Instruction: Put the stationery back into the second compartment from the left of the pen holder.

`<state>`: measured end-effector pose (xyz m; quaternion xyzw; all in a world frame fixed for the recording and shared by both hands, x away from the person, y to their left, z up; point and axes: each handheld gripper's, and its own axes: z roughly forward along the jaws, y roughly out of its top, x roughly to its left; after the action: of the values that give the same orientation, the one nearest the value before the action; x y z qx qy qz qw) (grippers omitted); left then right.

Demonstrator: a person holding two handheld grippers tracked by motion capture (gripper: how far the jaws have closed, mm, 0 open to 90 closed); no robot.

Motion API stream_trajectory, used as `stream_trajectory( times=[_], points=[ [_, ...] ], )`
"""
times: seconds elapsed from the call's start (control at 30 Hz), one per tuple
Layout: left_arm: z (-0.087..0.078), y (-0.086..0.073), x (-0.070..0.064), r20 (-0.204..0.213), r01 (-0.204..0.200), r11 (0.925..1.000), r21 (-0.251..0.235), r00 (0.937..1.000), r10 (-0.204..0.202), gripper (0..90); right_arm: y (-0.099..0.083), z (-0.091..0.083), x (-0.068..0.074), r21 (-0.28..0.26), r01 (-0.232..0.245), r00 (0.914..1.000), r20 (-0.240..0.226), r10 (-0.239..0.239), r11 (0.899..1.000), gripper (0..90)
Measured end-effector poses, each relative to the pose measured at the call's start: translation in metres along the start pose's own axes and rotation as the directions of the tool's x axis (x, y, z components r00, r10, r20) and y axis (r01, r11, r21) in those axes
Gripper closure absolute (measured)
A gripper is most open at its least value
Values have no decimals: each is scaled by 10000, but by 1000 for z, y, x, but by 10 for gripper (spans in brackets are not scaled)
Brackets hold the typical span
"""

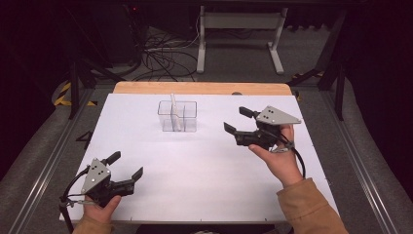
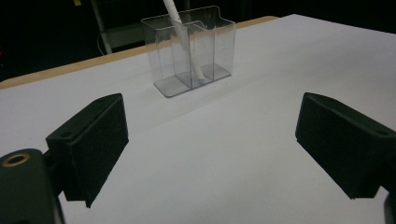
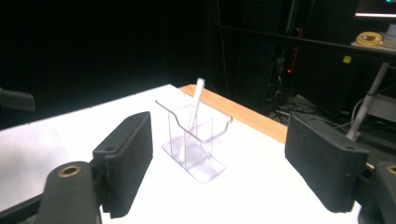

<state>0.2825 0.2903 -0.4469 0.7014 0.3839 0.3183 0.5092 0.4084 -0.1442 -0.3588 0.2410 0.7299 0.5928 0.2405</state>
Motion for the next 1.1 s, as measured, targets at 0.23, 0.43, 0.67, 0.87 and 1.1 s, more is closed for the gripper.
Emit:
stream_trajectory(
  times=[0.23,0.43,0.67,0.87,1.1],
  points=[
    [0,0,-1,26,-19,10000,-35,10000,19,101,-19,-21,-4,162,-156,9997,169,153,9997,245],
    [0,1,-1,30,-19,10000,-86,10000,19,99,-38,-38,-8,140,-297,9989,368,292,9995,255],
    [0,1,-2,69,-37,9999,-166,10000,38,93,-61,-59,-10,342,-239,9969,761,212,9991,254],
    [1,1,-3,101,-211,9997,-139,9997,213,92,-86,-75,-11,180,-779,9917,1040,756,9968,255],
    [1,1,-4,120,-326,9994,-136,9994,327,91,-110,-90,-13,550,-1079,9876,1207,1007,9926,262]
  ],
)
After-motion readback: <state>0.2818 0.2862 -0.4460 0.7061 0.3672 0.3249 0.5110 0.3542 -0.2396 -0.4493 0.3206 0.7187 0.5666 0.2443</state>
